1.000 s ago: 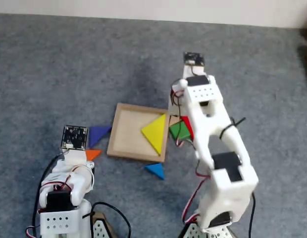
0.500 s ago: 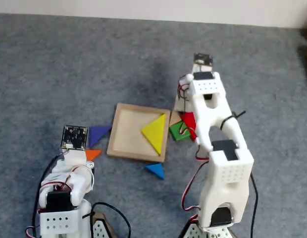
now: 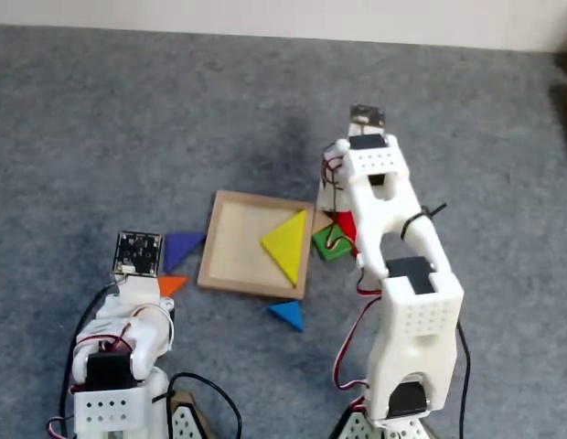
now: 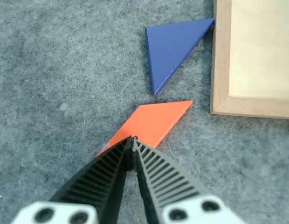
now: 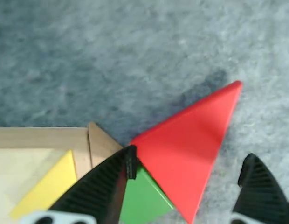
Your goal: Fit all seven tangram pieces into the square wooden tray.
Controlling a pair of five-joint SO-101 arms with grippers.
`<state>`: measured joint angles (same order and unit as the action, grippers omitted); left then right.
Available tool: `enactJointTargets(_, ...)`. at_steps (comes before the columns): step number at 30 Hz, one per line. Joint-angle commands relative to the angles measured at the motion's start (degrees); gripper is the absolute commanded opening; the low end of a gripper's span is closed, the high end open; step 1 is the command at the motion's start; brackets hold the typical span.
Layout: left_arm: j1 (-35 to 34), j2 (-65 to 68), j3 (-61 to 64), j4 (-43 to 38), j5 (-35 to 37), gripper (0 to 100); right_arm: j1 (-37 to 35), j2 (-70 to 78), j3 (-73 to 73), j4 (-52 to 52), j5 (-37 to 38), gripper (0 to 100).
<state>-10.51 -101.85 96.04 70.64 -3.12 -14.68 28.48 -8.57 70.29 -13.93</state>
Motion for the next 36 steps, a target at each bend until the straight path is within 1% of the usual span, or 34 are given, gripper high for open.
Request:
enactJointTargets(1, 0.48, -2.51, 1.1, 0.09, -0.44, 0, -1.89, -1.01, -3.74, 0.31, -0.62, 33.8)
enactJointTargets(4, 0.48, -2.51, 1.1, 0.09, -0.44, 0, -2.07, -0.92, -6.11, 0.48, -0.62, 33.8)
enactJointTargets(10, 0.48, -2.51, 1.1, 0.09, -0.44, 0, -1.98, -0.31, -6.29, 0.04, -0.62, 33.8)
enactJointTargets(18, 0.48, -2.51, 1.1, 0.09, -0.44, 0, -0.04, 5.93, -6.73, 0.57, -0.44, 33.7)
enactJointTargets(31, 0.48, -2.51, 1.1, 0.09, -0.44, 0, 0.84, 5.93, -6.9, 2.86, -0.18, 31.6)
enactJointTargets(36, 0.48, -2.51, 1.1, 0.09, -0.44, 0, 0.75, 6.29, -10.68, 2.86, -0.62, 31.6)
